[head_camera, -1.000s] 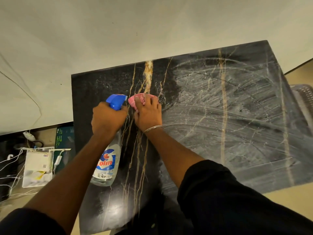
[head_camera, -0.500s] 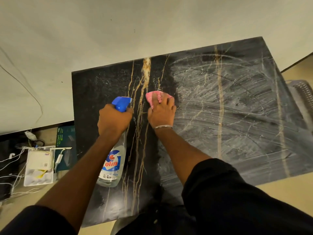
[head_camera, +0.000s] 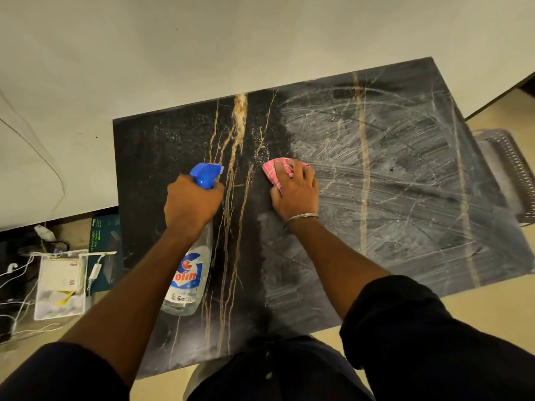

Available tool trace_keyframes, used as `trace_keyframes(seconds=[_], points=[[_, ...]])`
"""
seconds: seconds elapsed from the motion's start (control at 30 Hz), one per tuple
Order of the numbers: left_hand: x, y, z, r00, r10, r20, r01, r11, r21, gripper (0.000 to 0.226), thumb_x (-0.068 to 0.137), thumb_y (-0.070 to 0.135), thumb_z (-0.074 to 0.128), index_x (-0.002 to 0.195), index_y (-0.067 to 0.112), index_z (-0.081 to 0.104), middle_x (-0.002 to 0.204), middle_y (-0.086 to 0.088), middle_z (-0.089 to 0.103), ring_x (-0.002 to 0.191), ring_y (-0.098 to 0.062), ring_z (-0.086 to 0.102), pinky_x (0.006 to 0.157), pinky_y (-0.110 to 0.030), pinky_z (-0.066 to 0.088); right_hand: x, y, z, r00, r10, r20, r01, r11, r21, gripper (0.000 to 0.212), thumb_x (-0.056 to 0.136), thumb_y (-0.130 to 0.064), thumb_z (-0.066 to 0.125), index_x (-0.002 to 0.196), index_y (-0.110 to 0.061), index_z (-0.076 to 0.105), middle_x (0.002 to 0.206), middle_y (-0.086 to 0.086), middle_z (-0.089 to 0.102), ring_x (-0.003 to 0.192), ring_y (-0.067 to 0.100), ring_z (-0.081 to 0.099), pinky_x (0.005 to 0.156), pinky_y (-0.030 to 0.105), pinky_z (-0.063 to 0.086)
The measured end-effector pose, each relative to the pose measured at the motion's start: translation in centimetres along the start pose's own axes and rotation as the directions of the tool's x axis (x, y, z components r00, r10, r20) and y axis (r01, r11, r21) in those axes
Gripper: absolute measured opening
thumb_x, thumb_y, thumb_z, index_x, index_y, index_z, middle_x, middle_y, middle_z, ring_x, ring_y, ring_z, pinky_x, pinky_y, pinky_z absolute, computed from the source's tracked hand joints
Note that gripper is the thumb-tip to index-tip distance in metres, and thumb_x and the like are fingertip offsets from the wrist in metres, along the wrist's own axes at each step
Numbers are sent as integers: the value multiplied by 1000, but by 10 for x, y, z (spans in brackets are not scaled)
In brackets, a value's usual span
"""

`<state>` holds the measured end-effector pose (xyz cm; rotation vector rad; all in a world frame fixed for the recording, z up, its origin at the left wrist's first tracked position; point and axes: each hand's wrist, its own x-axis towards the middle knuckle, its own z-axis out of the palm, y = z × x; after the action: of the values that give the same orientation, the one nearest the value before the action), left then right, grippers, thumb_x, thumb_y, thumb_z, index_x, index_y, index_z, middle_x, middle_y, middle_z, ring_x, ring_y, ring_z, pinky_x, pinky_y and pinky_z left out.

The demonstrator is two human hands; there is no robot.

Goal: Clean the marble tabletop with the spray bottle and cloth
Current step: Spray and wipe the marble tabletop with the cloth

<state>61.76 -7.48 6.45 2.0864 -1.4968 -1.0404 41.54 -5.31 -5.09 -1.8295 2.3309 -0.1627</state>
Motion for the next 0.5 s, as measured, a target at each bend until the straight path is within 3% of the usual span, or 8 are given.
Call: trace_keyframes(seconds=[0.1,0.27,0.37,0.5], points=[[-6,-2,4,1000,-2,2,2,1000,-6,25,86,26,67,105,13,58,86,-10,64,73,-17,60,70,-33,52,-17,-25,5,994,105,-20,-104,994,46,63,83,-37,58,143,-21,46,142,19,45,123,44,42,91,52,44],[-12,-6,10,1000,-19,-18,20,999,31,29,84,24,67,109,11,58,86,-10,64,73,-18,61,66,-29,50,-60,-74,17,987,-161,-7,161,980,116,59,83,-36,60,139,-23,48,137,15,48,118,38,46,88,48,48],[-14,-2,14,1000,-8,-28,9,998,59,31,84,25,68,109,11,59,86,-11,64,75,-21,62,70,-35,55,-69,-77,18,961,-277,8,275,956,103,58,81,-38,62,137,-26,50,138,12,49,116,35,47,86,46,47],[-15,0,15,1000,13,-7,-12,998,60,34,83,28,67,110,10,59,87,-13,65,76,-24,65,75,-41,58,-59,-29,11,982,-189,-24,189,981,38,61,81,-41,59,138,-24,49,136,12,50,115,37,47,85,45,47]])
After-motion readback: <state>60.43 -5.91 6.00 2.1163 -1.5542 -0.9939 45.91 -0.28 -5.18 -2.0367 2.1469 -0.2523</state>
